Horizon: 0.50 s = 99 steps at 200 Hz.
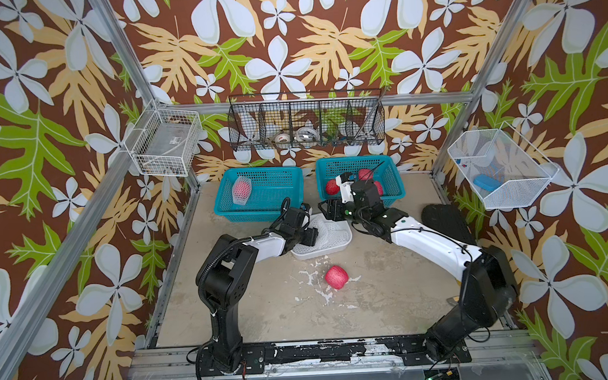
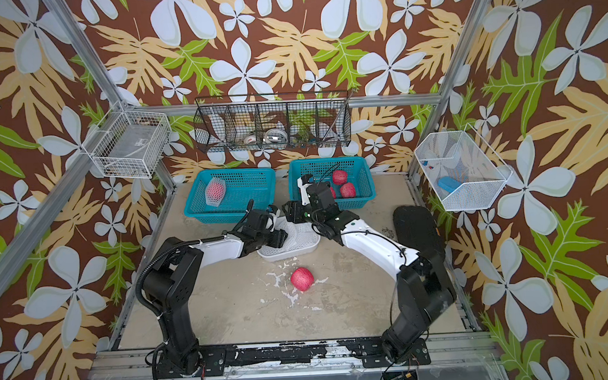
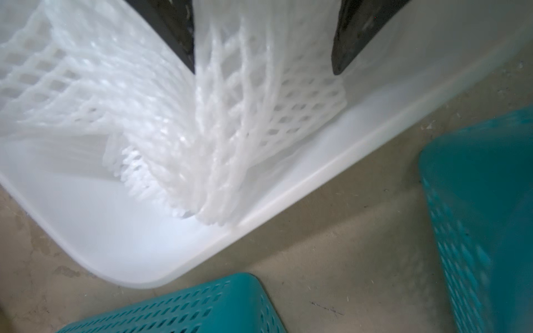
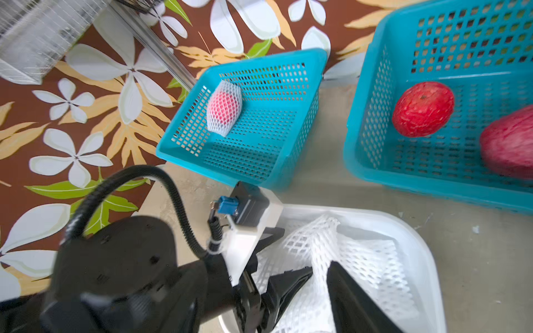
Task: Remove foam nets from apples
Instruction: Place the foam net into the storage box.
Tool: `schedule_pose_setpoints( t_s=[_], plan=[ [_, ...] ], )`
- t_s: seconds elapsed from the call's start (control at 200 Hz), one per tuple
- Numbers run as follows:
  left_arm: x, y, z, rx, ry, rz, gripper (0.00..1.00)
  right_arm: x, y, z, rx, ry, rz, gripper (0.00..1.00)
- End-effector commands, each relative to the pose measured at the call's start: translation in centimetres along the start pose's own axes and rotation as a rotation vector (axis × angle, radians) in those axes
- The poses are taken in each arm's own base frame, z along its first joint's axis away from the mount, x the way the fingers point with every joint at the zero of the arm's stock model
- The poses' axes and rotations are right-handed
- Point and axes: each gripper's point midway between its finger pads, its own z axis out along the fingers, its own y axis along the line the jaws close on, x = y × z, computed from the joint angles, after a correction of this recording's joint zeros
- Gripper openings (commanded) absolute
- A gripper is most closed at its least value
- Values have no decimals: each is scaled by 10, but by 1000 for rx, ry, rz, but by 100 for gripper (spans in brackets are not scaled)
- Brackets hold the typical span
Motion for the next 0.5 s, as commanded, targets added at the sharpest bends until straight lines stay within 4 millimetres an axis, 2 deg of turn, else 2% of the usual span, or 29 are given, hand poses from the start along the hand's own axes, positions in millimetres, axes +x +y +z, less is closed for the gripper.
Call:
schedule_pose_setpoints(
  t_s=[0.0, 0.06, 0.14, 0.205, 0.325, 0.49],
  plan=[
    [7, 1, 4, -3, 30, 16, 70, 31, 1, -19, -40, 76, -63, 69],
    [10, 2, 8, -8, 42, 20, 70, 55, -2, -27, -57, 116, -83, 72],
    [12, 3, 10, -10, 44, 16, 71, 96, -18, -33, -47, 174, -108, 76],
    [12, 2, 11, -4, 44, 15, 71, 120, -23, -39, -63, 214, -142, 78],
    [13, 2, 13, -7, 46, 17, 71, 149, -17, -47, -70, 293, -254, 86],
    [18, 5, 15, -21, 38, 6, 72, 174, -9, -40, 16, 381, -353, 91]
  ],
)
